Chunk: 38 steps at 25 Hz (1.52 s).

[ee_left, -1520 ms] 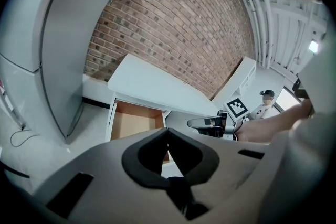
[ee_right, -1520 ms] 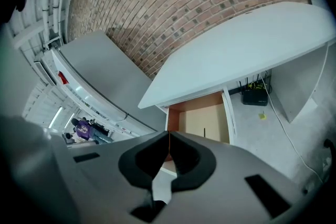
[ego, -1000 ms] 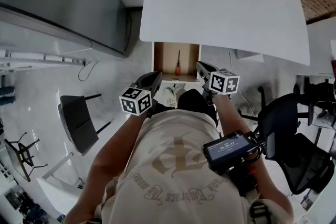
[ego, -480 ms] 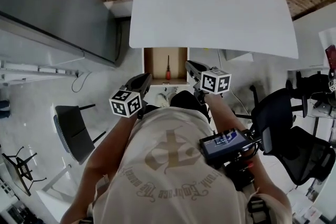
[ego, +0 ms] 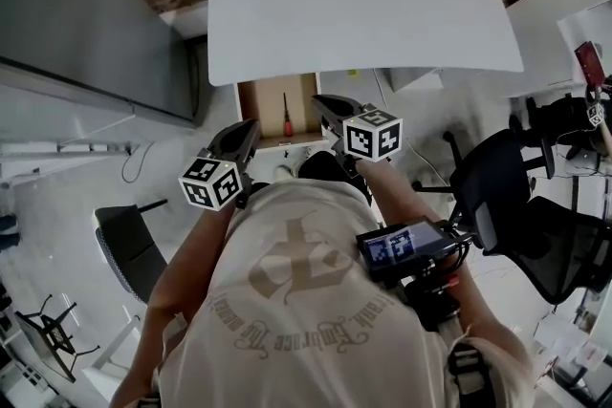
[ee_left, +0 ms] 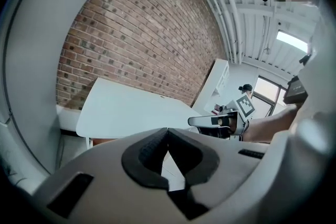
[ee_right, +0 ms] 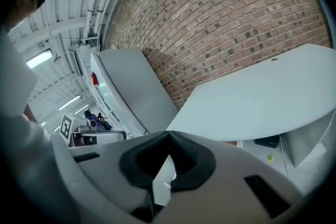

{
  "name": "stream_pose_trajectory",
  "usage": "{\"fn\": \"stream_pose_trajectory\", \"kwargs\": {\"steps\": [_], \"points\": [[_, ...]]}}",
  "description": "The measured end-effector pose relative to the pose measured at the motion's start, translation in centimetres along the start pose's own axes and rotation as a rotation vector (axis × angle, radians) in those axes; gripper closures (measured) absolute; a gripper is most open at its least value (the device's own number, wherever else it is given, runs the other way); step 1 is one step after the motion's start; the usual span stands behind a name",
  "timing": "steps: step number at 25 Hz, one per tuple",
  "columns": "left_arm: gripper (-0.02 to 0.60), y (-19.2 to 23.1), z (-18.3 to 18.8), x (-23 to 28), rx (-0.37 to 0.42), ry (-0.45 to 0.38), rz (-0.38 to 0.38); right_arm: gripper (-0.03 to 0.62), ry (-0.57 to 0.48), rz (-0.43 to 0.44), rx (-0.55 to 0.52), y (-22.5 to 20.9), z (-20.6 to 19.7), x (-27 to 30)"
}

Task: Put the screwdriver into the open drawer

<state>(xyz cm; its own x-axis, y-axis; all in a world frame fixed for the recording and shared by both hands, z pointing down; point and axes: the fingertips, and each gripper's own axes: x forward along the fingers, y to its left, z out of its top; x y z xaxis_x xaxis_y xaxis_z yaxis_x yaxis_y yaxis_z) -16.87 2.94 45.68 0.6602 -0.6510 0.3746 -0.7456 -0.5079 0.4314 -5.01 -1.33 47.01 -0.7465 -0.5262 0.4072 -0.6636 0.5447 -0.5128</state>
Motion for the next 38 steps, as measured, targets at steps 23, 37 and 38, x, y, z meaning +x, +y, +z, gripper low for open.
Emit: {"fn": "stream_pose_trajectory", "kwargs": {"steps": [23,37,38], "points": [[0.561,-2.4,0.6,0.3,0.054,-0.014,-0.044,0.571,-0.043,-0.014,-0.039,0.9,-0.4,-4.2],[0.561,-2.8,-0.4,0.2,0.062,0.018,-0.051,0.571,-0.029,-0.003,-0.046,1.3,-1.1,-3.7],[0.561,-2.7,-0.4,0.1,0.060,0.019,-0.049,0.572,-0.028,-0.003,-0.046,1.4,-1.1,-3.6]]}}
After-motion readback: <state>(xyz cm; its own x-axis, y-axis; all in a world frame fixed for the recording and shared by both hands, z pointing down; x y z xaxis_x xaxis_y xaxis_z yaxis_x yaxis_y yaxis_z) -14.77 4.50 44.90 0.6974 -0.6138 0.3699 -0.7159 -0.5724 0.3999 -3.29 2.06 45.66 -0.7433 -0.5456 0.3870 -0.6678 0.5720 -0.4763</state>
